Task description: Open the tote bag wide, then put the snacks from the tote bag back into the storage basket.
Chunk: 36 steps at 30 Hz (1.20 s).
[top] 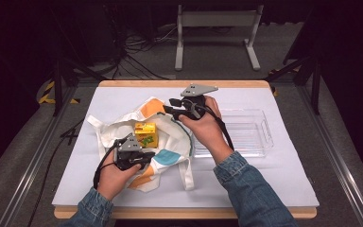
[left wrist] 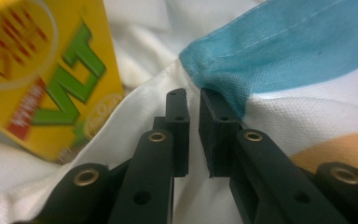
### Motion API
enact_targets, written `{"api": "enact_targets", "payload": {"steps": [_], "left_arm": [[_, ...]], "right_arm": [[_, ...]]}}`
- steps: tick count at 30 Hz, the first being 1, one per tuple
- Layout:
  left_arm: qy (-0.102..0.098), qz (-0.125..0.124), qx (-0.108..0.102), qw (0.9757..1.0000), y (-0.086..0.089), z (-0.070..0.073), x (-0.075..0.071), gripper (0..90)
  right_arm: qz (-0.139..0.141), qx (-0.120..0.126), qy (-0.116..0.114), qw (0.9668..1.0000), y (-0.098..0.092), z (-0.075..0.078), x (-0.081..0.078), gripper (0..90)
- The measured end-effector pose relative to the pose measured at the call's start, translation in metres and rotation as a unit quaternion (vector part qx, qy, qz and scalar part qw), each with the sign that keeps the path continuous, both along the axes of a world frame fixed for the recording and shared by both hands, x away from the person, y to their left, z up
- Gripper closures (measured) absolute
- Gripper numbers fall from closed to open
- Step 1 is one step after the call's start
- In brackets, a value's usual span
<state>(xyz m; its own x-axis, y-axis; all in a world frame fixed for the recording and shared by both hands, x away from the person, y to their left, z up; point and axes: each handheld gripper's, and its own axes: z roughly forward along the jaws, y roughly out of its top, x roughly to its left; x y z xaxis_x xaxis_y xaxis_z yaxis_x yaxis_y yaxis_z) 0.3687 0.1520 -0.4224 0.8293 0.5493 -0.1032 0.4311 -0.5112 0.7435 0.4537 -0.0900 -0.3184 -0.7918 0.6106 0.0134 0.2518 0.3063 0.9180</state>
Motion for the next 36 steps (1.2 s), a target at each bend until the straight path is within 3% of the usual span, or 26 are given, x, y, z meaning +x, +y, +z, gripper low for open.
{"api": "enact_targets", "payload": {"steps": [6, 10, 15, 20, 24, 30, 31, 36], "left_arm": [[0.008, 0.002, 0.019, 0.9998, 0.000, 0.000, -0.001, 80.8], [-0.013, 0.018, -0.027, 0.9994, 0.016, 0.014, -0.005, 74.6], [-0.037, 0.030, -0.049, 0.9976, 0.034, 0.032, -0.009, 72.3], [-0.059, 0.027, -0.058, 0.9962, 0.051, 0.047, -0.014, 68.0], [-0.063, 0.021, -0.061, 0.9959, 0.064, 0.055, -0.015, 64.3], [-0.054, 0.013, -0.069, 0.9960, 0.083, 0.064, -0.017, 57.8], [-0.052, 0.014, -0.073, 0.9959, 0.087, 0.066, -0.017, 56.6], [-0.049, 0.032, -0.083, 0.9948, 0.109, 0.072, -0.018, 52.8]], "right_arm": [[-0.002, 0.002, 0.002, 1.0000, -0.004, -0.001, -0.002, 62.0], [-0.003, 0.004, 0.001, 1.0000, -0.007, 0.001, -0.003, 61.8], [0.001, 0.008, 0.002, 1.0000, -0.010, 0.002, -0.004, 61.0], [0.034, 0.016, 0.001, 0.9993, -0.010, 0.004, -0.005, 60.8], [0.061, 0.013, 0.001, 0.9981, -0.009, 0.007, -0.007, 59.9], [0.099, 0.014, 0.012, 0.9950, -0.009, 0.011, -0.009, 56.8], [0.121, 0.007, 0.026, 0.9923, -0.007, 0.011, -0.009, 53.8], [0.144, -0.017, 0.034, 0.9888, 0.000, 0.009, -0.009, 51.9]]}}
